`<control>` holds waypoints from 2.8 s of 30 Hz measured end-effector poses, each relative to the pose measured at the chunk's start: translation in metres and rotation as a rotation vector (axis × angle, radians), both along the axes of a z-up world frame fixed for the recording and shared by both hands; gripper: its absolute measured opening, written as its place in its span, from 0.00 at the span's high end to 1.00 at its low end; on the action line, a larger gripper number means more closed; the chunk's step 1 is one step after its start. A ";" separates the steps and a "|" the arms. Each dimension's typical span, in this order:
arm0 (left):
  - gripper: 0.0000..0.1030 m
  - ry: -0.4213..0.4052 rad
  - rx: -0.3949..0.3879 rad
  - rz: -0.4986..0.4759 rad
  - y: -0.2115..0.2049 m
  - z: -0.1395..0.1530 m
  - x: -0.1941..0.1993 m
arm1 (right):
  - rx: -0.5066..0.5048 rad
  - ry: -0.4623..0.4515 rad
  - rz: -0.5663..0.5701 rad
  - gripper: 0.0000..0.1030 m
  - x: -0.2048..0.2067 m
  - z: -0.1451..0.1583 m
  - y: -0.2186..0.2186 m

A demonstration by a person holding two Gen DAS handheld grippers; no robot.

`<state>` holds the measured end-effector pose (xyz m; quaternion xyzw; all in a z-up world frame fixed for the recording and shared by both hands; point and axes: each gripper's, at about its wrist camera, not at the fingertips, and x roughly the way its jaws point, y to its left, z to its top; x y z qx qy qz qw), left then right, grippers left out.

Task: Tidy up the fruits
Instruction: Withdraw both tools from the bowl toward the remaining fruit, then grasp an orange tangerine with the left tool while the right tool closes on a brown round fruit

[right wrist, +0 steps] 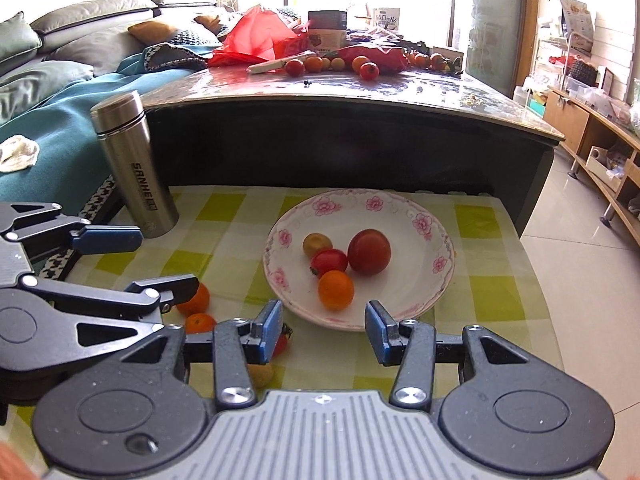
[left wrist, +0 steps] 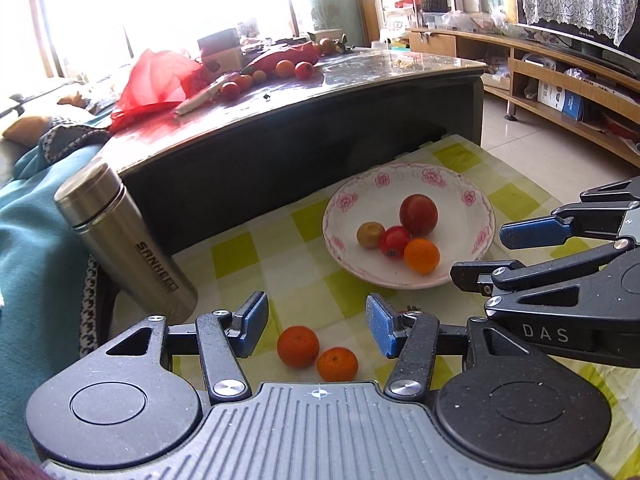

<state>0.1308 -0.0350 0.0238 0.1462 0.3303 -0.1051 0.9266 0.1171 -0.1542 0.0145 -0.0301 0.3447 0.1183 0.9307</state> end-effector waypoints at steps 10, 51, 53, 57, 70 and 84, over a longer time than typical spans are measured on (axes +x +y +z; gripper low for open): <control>0.40 0.036 -0.003 0.010 0.007 -0.007 -0.015 | -0.008 0.040 0.011 0.52 -0.014 -0.006 0.006; 0.40 0.175 0.012 0.002 0.029 -0.053 -0.016 | -0.041 0.166 0.128 0.52 -0.004 -0.055 0.029; 0.39 0.182 0.008 -0.008 0.029 -0.055 -0.017 | -0.039 0.174 0.132 0.52 -0.003 -0.057 0.030; 0.37 0.182 0.012 -0.022 0.030 -0.056 -0.018 | -0.025 0.193 0.148 0.52 0.000 -0.062 0.031; 0.33 0.219 -0.084 0.008 0.047 -0.062 0.001 | 0.007 0.161 0.195 0.52 0.024 -0.073 0.038; 0.32 0.161 -0.110 -0.084 0.020 -0.075 0.013 | 0.024 0.151 0.180 0.70 0.006 -0.073 0.002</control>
